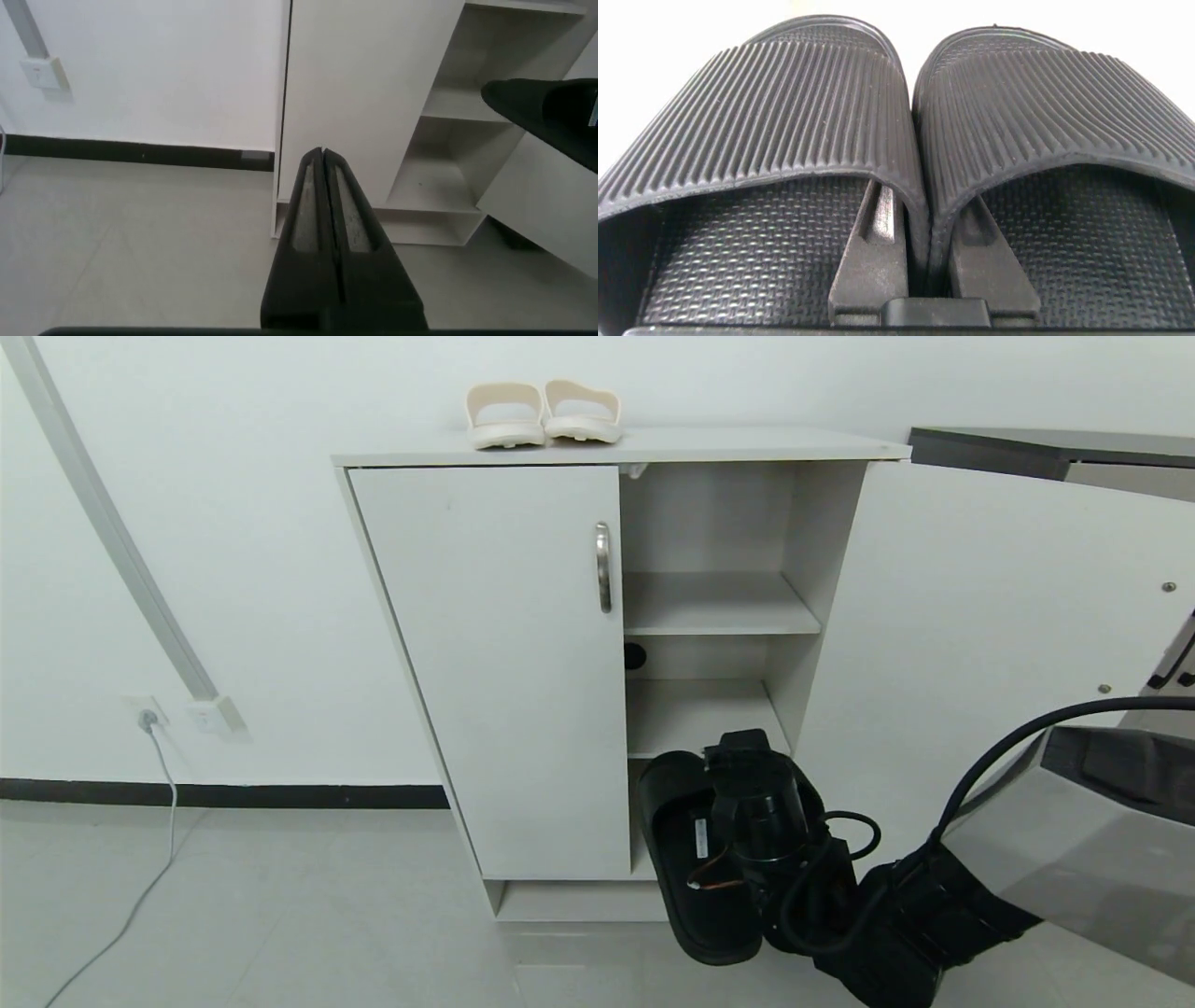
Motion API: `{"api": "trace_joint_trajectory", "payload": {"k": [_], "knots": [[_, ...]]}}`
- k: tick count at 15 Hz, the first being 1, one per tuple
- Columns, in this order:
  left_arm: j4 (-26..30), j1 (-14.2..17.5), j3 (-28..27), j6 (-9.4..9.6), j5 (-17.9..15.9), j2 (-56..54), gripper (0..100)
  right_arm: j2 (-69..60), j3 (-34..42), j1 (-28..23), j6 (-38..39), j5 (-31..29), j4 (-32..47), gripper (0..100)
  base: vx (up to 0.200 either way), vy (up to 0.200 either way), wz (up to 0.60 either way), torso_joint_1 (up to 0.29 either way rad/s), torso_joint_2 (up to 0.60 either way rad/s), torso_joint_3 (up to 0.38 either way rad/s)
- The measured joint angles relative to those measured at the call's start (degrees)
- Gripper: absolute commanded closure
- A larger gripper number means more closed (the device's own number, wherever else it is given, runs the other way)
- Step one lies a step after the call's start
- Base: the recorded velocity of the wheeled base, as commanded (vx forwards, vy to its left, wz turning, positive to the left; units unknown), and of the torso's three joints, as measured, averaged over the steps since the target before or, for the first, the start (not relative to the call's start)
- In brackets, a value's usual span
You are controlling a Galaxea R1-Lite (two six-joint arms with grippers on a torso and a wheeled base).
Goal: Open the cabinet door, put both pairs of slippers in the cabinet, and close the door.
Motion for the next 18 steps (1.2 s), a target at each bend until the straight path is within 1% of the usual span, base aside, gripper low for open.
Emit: {"api": "trace_joint_trajectory", "payload": {"k": [6,12,18], "knots": [[0.0,0.0,0.0,0.00,-0.1,0.0,100,1.9,-1.4,-1.8,0.1,0.1,-0.1,100,0.000,0.000,0.00,0.000,0.00,0.000],[0.0,0.0,0.0,0.00,-0.1,0.0,100,4.3,-3.8,-3.6,1.8,0.1,0.0,100,0.000,0.000,0.00,0.006,0.00,-0.175],[0.0,0.0,0.0,0.00,-0.1,0.0,100,5.7,-4.7,-4.3,2.5,0.1,-0.1,100,0.000,0.000,0.00,0.004,0.00,-0.200]]}}
